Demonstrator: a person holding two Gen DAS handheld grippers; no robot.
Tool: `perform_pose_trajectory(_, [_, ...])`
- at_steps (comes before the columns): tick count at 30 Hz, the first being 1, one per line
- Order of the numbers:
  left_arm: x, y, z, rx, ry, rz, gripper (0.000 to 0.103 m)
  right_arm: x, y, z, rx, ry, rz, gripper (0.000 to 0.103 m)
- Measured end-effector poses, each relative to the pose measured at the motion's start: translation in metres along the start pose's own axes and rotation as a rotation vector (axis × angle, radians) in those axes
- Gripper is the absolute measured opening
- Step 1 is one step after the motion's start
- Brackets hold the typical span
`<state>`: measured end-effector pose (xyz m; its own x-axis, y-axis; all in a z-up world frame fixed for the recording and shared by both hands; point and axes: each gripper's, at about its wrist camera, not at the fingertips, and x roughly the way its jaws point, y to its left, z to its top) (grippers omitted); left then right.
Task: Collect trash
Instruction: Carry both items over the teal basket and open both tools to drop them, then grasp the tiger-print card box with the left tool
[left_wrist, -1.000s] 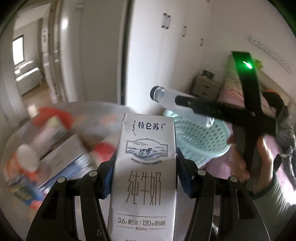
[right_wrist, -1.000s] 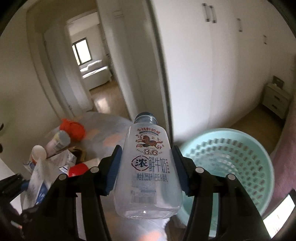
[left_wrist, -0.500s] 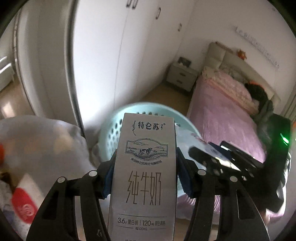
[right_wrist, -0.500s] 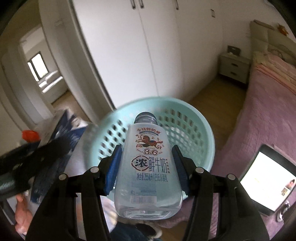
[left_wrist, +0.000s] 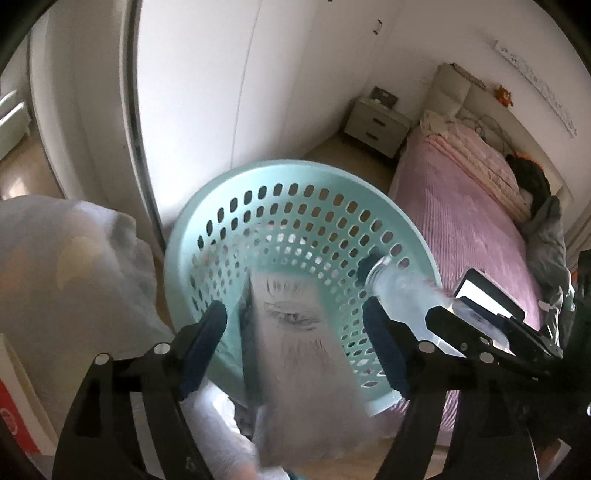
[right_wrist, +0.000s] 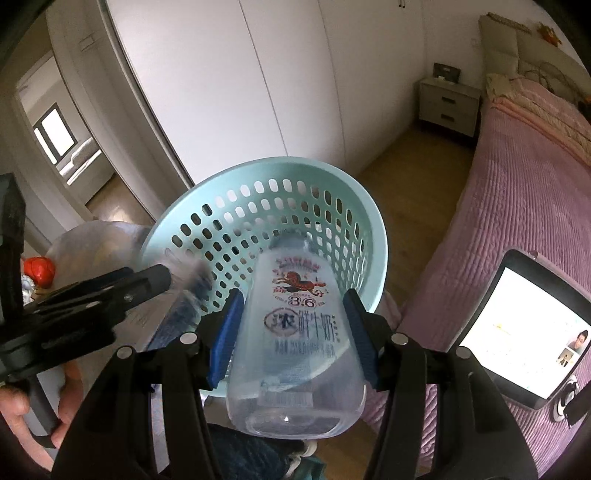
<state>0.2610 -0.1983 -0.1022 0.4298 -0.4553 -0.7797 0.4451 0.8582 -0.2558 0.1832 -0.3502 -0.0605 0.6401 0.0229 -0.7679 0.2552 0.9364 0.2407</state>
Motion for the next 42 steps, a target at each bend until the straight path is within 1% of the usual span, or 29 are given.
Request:
perform_pose_trajectory(5, [-0.021, 0.009, -0.001, -0.034, -0.024, -0.02, 0.075, -0.013, 0.006, 0.001, -0.013, -0.03, 0.016, 0.054])
perform_pose_trajectory(8, [-0.032, 0.008, -0.003, -0.04, -0.046, -0.029, 0.075, -0.022, 0.008, 0.002, -0.013, -0.055, 0.025, 0.054])
perform_pose_trajectory(13, [-0.069, 0.012, -0.016, -0.032, -0.113, -0.017, 0.075, -0.035, 0.017, 0.002, -0.035, -0.092, 0.038, 0.054])
perform_pose_trajectory(15, [-0.085, 0.014, -0.022, -0.034, -0.143, -0.013, 0.075, -0.04, 0.024, 0.001, -0.041, -0.11, 0.058, 0.054])
perform_pose_trajectory(19, [-0.127, 0.025, -0.035, -0.052, -0.214, 0.018, 0.075, -0.055, 0.048, -0.002, -0.082, -0.156, 0.11, 0.054])
perform_pose_trajectory(23, [-0.167, 0.047, -0.048, -0.097, -0.274, 0.061, 0.075, -0.073, 0.086, -0.007, -0.155, -0.208, 0.18, 0.054])
perform_pose_trajectory(24, [-0.182, 0.057, -0.053, -0.119, -0.298, 0.083, 0.075, -0.077, 0.098, -0.008, -0.178, -0.215, 0.2, 0.054])
perform_pose_trajectory(26, [-0.2, 0.07, -0.062, -0.148, -0.323, 0.115, 0.075, -0.079, 0.118, -0.013, -0.219, -0.218, 0.236, 0.054])
perform_pose_trajectory(29, [-0.23, 0.096, -0.078, -0.206, -0.363, 0.193, 0.075, -0.078, 0.155, -0.021, -0.285, -0.208, 0.279, 0.054])
perform_pose_trajectory(32, [-0.255, 0.121, -0.096, -0.261, -0.392, 0.303, 0.075, -0.071, 0.187, -0.029, -0.336, -0.176, 0.316, 0.054])
perform_pose_trajectory(33, [-0.266, 0.133, -0.105, -0.29, -0.402, 0.357, 0.075, -0.068, 0.195, -0.031, -0.346, -0.166, 0.327, 0.054])
perform_pose_trajectory(35, [-0.276, 0.148, -0.115, -0.327, -0.414, 0.424, 0.082, -0.062, 0.214, -0.038, -0.37, -0.146, 0.346, 0.054])
perform_pose_trajectory(36, [-0.282, 0.157, -0.121, -0.35, -0.423, 0.47, 0.086, -0.059, 0.22, -0.039, -0.379, -0.136, 0.355, 0.054])
perform_pose_trajectory(37, [-0.287, 0.165, -0.128, -0.37, -0.427, 0.507, 0.087, -0.056, 0.228, -0.041, -0.39, -0.125, 0.366, 0.054])
perform_pose_trajectory(39, [-0.291, 0.181, -0.139, -0.402, -0.418, 0.551, 0.087, -0.048, 0.24, -0.041, -0.41, -0.106, 0.381, 0.054])
perform_pose_trajectory(42, [-0.288, 0.2, -0.147, -0.441, -0.396, 0.576, 0.087, -0.036, 0.263, -0.043, -0.436, -0.072, 0.394, 0.054])
